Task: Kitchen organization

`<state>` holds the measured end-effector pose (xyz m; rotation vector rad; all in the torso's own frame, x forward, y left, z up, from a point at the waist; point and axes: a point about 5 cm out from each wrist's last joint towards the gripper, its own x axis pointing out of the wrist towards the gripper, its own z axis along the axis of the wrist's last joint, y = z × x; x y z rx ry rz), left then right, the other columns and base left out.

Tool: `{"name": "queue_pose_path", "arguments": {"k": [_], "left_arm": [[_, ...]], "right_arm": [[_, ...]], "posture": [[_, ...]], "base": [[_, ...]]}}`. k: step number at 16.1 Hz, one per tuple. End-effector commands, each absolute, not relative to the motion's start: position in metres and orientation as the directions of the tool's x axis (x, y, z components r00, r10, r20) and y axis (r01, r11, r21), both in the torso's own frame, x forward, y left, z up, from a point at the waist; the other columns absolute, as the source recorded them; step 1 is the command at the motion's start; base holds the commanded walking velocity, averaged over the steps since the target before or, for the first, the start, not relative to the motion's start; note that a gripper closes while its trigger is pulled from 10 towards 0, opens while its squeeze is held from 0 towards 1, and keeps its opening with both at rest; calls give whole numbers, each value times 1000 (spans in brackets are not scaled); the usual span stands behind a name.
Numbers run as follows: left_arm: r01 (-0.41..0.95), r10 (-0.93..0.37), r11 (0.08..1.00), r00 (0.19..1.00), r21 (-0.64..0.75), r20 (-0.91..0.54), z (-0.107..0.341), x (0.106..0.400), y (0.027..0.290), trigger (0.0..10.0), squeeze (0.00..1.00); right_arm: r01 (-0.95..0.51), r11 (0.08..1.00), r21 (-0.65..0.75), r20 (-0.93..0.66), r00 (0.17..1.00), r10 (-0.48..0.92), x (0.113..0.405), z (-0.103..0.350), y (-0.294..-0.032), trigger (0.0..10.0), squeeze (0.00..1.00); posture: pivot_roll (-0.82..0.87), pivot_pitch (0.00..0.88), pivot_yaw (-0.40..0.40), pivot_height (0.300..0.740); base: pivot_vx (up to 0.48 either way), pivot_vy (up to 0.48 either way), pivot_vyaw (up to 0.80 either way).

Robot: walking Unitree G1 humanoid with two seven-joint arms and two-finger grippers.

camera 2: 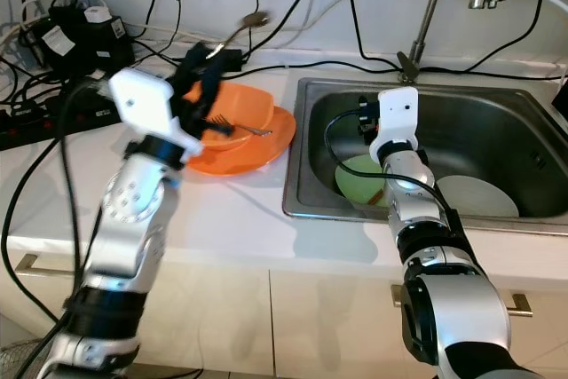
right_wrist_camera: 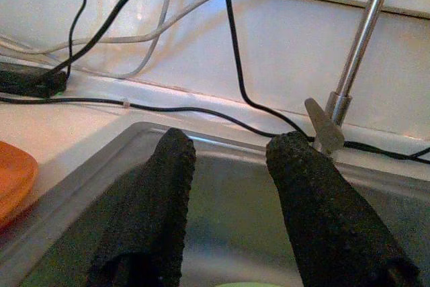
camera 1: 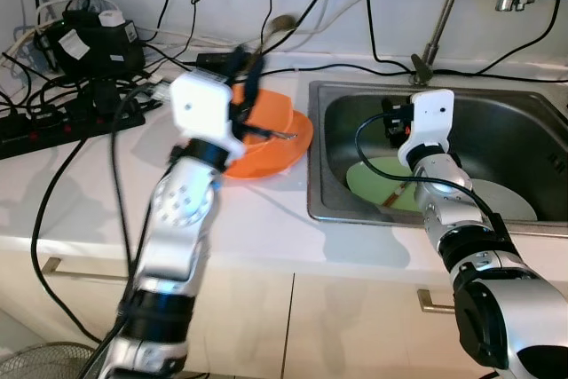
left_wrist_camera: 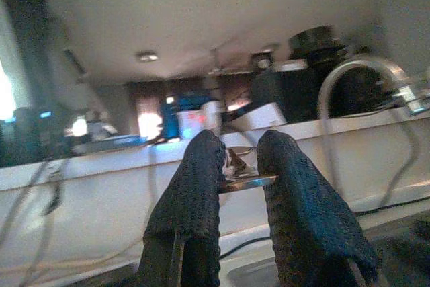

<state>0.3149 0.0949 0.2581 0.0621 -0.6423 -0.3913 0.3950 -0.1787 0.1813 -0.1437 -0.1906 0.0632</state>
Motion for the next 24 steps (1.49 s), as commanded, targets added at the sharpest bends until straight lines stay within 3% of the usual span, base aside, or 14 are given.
{"name": "queue_pose_path", "arguments": {"k": [1, 2, 3, 4, 5, 9, 13, 16, 24], "left_arm": [[374, -408, 909, 718, 183, 563, 260, 315, 89, 10000, 0], [415, -436, 894, 714, 171, 548, 258, 316, 82, 10000, 0], [461, -469, 873, 708, 159, 528, 256, 316, 77, 10000, 0], [471, -478, 868, 706, 157, 523, 255, 317, 76, 10000, 0], [486, -490, 860, 703, 155, 515, 254, 317, 74, 10000, 0], [517, -524, 840, 690, 165, 500, 253, 318, 66, 10000, 0], [553, -554, 818, 687, 155, 471, 249, 317, 60, 10000, 0], [571, -581, 803, 687, 170, 436, 247, 317, 55, 10000, 0], [633, -663, 747, 683, 204, 307, 231, 315, 41, 10000, 0]], "right_arm": [[-41, 990, -136, 219, 973, 71, 396, 190, -181, 10000, 769], [-39, 990, -135, 220, 973, 68, 396, 190, -183, 10000, 1000], [-37, 989, -140, 222, 973, 68, 396, 191, -185, 10000, 1000], [-36, 989, -142, 222, 973, 68, 396, 191, -186, 10000, 855], [-45, 986, -163, 226, 971, 82, 396, 193, -186, 10000, 0], [-83, 939, -333, 257, 951, 175, 392, 203, -197, 10000, 0], [-242, 839, -487, 202, 903, 378, 383, 200, -198, 10000, 0], [-307, 787, -536, 200, 859, 472, 376, 198, -192, 10000, 0], [-336, 766, -548, 233, 819, 525, 373, 200, -177, 10000, 0]], "posture": [[78, 0, -8, 740], [76, 0, -8, 740], [76, 0, -8, 740], [76, 0, -8, 740], [70, 0, -4, 740], [64, 0, -5, 740], [58, 0, 2, 740], [45, 0, 11, 740], [47, 0, 20, 740]], "base": [[0, 0, 0], [0, 0, 0], [0, 0, 0], [0, 0, 0], [0, 0, 0], [0, 0, 0], [0, 0, 0], [0, 0, 0], [0, 0, 0]]}}
